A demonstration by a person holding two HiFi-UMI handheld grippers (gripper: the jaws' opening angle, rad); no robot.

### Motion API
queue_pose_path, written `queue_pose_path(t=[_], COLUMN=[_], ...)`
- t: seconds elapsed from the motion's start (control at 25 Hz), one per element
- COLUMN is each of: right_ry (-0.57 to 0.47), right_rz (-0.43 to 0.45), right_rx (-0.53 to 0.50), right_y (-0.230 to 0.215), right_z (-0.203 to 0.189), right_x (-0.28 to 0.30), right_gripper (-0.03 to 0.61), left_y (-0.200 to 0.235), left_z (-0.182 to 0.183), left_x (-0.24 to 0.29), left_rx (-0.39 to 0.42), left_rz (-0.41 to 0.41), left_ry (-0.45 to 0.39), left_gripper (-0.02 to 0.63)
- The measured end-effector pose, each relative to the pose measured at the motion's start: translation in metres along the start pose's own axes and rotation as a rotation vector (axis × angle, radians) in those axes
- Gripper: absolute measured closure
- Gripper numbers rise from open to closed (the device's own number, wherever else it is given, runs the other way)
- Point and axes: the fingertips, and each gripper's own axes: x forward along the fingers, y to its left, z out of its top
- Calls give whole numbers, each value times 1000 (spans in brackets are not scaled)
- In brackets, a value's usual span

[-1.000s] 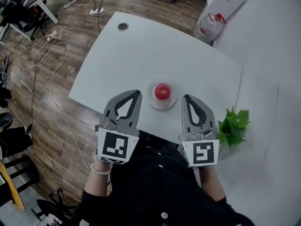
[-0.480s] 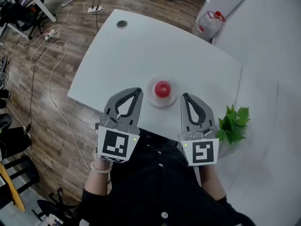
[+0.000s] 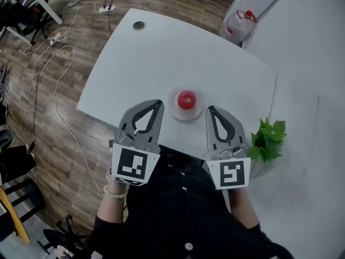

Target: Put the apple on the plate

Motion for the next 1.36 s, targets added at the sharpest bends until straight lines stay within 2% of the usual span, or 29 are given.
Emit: queue_pose_path(t=[0.44, 0.68, 0.84, 0.92, 1.36], right_ry=[7, 13, 12, 15, 17], right_rz=[21, 19, 23, 27, 46], right_rx=[-21, -12, -11, -12, -26], right_y=[7, 6, 7, 8, 10], right_z=[3, 1, 1, 1, 1], right_x=[3, 2, 3, 4, 5], right_gripper=[537, 537, 537, 536, 536], left_y=[3, 0, 2, 3, 1], left_z=[-2, -3, -4, -4, -5], left_x=[-3, 0, -2, -2, 1], left_rx=[-55, 4, -72, -79, -12], left_rz=[13, -17, 12, 14, 0], left_ry=[21, 2, 34, 38, 15], left_gripper=[600, 600, 600, 600, 600])
